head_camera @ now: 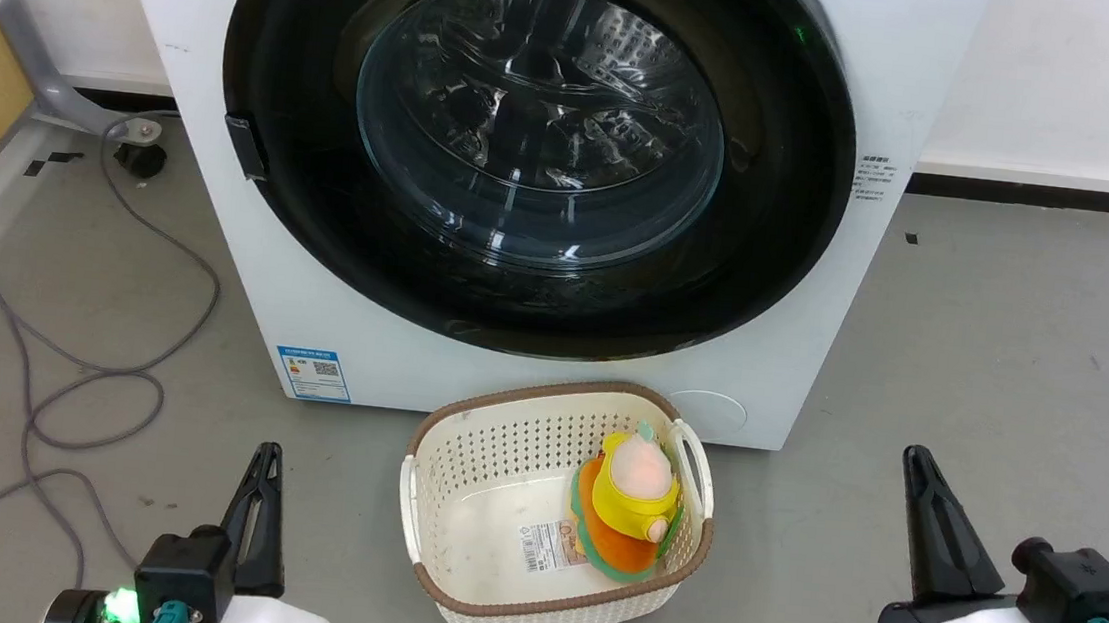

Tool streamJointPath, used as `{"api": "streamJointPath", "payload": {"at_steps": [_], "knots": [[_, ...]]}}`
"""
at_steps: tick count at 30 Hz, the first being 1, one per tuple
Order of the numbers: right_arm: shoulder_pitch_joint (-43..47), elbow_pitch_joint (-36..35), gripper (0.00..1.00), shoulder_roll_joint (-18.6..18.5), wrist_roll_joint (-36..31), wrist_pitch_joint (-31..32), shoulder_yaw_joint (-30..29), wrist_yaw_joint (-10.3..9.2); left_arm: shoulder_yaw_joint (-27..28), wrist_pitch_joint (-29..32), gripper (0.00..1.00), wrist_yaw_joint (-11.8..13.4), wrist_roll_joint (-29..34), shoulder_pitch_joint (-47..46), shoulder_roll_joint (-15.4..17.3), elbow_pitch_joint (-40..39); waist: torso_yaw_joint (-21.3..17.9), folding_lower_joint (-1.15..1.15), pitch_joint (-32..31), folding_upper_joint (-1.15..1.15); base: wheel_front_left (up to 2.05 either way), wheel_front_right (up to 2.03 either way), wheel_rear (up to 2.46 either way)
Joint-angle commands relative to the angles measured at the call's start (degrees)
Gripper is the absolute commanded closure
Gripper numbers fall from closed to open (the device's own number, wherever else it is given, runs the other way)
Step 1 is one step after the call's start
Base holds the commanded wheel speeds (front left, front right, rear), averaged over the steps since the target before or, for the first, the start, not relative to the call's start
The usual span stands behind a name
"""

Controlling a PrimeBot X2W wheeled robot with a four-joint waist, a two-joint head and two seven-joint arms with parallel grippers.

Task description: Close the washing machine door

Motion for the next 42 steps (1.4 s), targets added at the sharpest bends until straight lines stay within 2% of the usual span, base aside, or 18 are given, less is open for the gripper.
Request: {"api": "streamJointPath", "payload": {"at_steps": [1,42], "knots": [[0.56,-0.48,1.0,0.06,-0.63,0.24,0.02,-0.01,0.12,0.25,1.0,-0.2,0.4,-0.5,0.01,-0.3,0.0,0.0,0.0,0.0,0.0,0.0,0.0],[1.41,-3.11,1.0,0.16,-3.93,5.06,0.07,-0.03,0.53,5.04,1.0,-1.96,1.12,-1.41,0.02,-1.66,0.01,0.0,-0.1,0.0,0.0,0.0,0.0]]}}
